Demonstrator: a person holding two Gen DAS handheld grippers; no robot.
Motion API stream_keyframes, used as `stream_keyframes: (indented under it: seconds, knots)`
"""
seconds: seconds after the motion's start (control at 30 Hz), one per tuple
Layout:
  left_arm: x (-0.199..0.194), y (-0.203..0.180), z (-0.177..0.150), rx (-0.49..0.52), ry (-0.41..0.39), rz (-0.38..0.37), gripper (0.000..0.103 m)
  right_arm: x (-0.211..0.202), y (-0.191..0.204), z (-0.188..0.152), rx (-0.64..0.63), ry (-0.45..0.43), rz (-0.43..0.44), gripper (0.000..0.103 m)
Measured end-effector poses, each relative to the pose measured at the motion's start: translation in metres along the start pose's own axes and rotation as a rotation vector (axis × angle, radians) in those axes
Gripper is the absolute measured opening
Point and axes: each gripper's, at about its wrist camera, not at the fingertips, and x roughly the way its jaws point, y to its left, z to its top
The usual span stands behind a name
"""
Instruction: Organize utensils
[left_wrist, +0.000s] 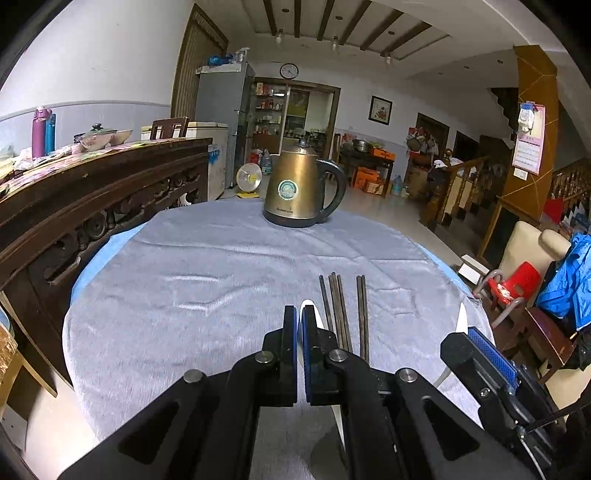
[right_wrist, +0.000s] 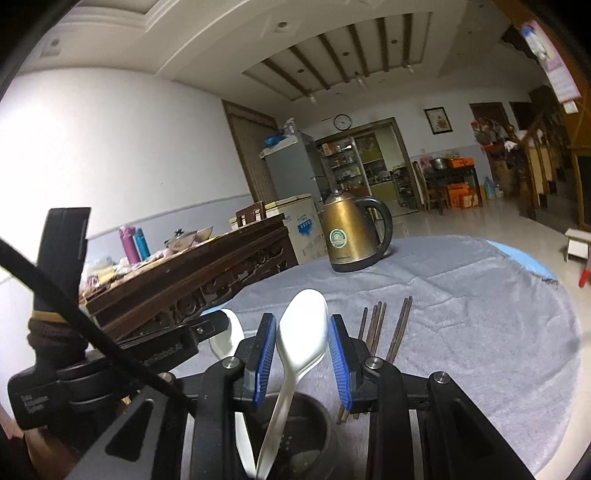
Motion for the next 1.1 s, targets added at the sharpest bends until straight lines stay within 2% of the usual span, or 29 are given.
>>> stream_keyframes:
  seconds: [0.2, 0.23, 0.27, 0.3, 0.33, 0.4, 0.47, 0.5, 0.67, 1.1]
  knots:
    - [-0.015, -0.003, -0.003, 0.027, -0.01, 0.007, 0.002, -0.014, 0.005, -0.001, -0.036, 0.026, 0.015, 0.031]
    - [-0.016, -0.003, -0.003, 0.031, -0.013, 0.013, 0.002, -0.015, 0.006, -0.002, -0.036, 0.035, 0.016, 0.034]
    - [-0.018, -0.005, -0.003, 0.039, -0.015, 0.018, 0.002, -0.017, 0.005, -0.002, -0.032, 0.051, 0.018, 0.044]
    - [-0.02, -0.006, -0.003, 0.05, -0.015, 0.027, 0.003, -0.017, 0.004, -0.002, -0.026, 0.059, 0.016, 0.049]
    - [-0.02, -0.008, -0.004, 0.058, -0.011, 0.04, 0.006, -0.02, 0.001, -0.002, -0.012, 0.058, 0.012, 0.052]
    - [-0.021, -0.009, -0.004, 0.064, 0.004, 0.049, 0.018, -0.025, -0.003, 0.0, 0.009, 0.05, 0.009, 0.052]
    - [-0.023, -0.01, -0.004, 0.065, 0.006, 0.068, 0.034, -0.027, -0.008, 0.004, 0.025, 0.053, -0.006, 0.052]
    - [-0.025, -0.011, -0.004, 0.071, 0.003, 0.082, 0.036, -0.029, -0.01, 0.005, 0.032, 0.053, -0.01, 0.052]
    - [-0.032, -0.015, -0.003, 0.103, -0.015, 0.114, 0.042, -0.035, -0.022, 0.011, 0.069, 0.049, -0.05, 0.052]
    - [-0.033, -0.012, 0.002, 0.1, -0.01, 0.15, 0.043, -0.035, -0.044, 0.01, 0.144, 0.076, -0.095, 0.052]
